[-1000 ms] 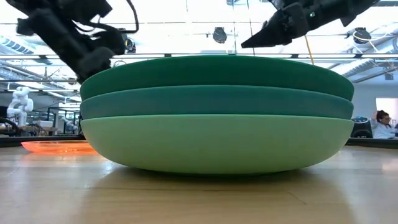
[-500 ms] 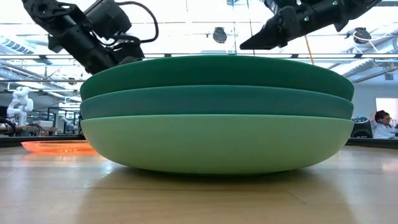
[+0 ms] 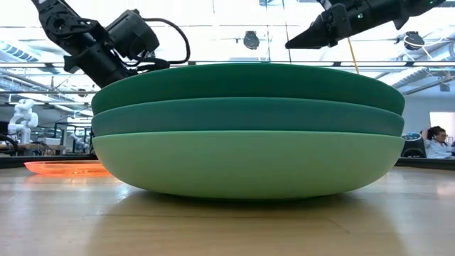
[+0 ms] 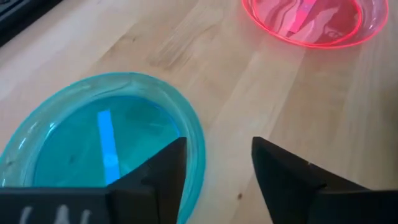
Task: Stack plastic plates
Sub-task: Stack the light blue plate on top of the white plate
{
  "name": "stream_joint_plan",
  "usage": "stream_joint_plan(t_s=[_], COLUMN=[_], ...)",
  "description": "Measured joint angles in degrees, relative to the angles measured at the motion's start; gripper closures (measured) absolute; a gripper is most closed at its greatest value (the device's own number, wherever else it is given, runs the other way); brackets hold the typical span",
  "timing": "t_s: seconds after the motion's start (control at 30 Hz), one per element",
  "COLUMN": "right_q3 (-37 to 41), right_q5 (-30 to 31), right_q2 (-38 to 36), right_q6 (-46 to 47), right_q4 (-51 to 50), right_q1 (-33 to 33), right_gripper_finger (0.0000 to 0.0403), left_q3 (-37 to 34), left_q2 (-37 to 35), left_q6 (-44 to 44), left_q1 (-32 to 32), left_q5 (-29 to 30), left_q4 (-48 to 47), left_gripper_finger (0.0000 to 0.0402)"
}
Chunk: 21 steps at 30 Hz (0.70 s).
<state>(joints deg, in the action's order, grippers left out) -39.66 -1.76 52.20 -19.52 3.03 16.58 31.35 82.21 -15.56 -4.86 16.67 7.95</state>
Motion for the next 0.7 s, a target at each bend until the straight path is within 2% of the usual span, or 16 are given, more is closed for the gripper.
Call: stream_joint_plan(t_s=[0.33, 0.7], right_q3=[0.0, 0.0], right_q5=[0.0, 0.0], right_q2=[-0.2, -0.2], right_q6=[-1.6, -1.4], right_q4=[0.2, 0.1], right_q1=[0.0, 0.0], right_gripper_finger=[0.0314, 0.0314], left_q3=[0.0, 0.0], left_q2=[5.8, 6.8], left_q6=[2.0, 4.5], left_q1=[-0.2, -2.7], left_q5=[0.1, 0.3], left_q4=[7.6, 6.7], left_gripper_finger=[0.0204, 0.0204])
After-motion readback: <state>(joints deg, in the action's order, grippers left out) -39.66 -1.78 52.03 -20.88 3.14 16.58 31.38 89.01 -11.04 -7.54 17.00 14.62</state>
